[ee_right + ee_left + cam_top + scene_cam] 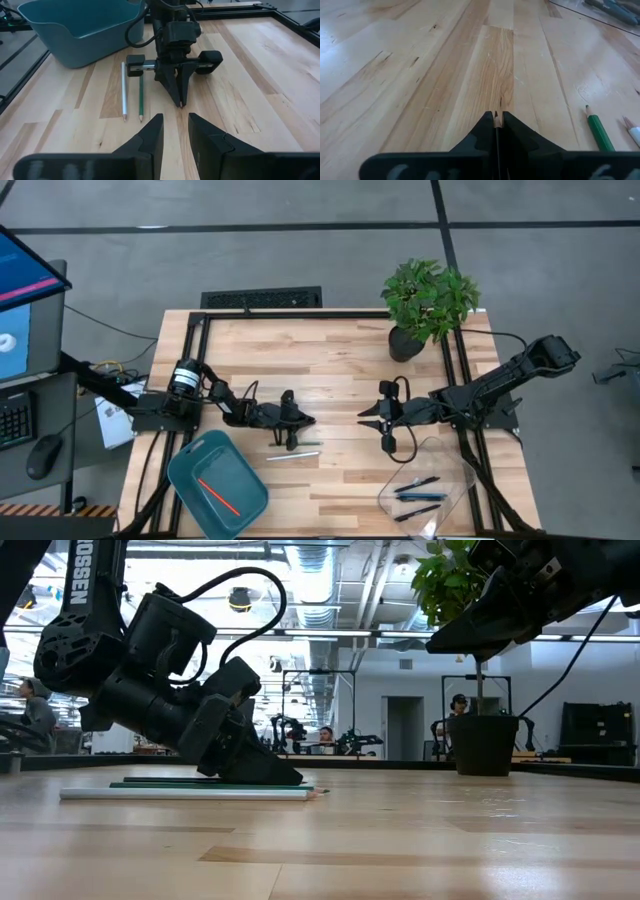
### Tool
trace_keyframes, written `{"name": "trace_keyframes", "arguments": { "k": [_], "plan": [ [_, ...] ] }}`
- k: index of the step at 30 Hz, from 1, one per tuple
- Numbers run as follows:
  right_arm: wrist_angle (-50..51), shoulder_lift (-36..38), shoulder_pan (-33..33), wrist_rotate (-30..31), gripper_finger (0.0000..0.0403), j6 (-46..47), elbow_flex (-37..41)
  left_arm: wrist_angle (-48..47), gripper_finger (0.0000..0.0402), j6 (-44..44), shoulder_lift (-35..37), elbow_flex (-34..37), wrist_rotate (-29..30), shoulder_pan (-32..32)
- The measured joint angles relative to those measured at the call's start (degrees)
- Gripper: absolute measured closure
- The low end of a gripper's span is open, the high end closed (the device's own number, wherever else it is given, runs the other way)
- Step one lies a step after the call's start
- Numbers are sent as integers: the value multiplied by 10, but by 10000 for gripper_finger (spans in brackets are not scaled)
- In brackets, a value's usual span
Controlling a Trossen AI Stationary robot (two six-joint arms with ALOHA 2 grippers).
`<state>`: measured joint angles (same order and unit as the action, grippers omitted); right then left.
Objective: Sort pens & pencils
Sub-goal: Put the black pencil in the blue bin
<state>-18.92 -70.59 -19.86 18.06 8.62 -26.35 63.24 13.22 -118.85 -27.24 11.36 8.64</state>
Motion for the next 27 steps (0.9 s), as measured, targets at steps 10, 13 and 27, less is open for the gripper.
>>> {"name": "trace_keyframes", "arguments": {
  "k": [10, 13, 27],
  "plan": [
    [0, 0, 0, 0, 290, 0, 0, 20, 392, -6, -2, 2, -3, 0],
    [0, 0, 0, 0, 290, 0, 0, 24, 394, -6, -3, 2, -4, 0],
    [0, 0, 0, 0, 290, 0, 0, 25, 395, -7, -3, 1, -4, 0]
  ]
}}
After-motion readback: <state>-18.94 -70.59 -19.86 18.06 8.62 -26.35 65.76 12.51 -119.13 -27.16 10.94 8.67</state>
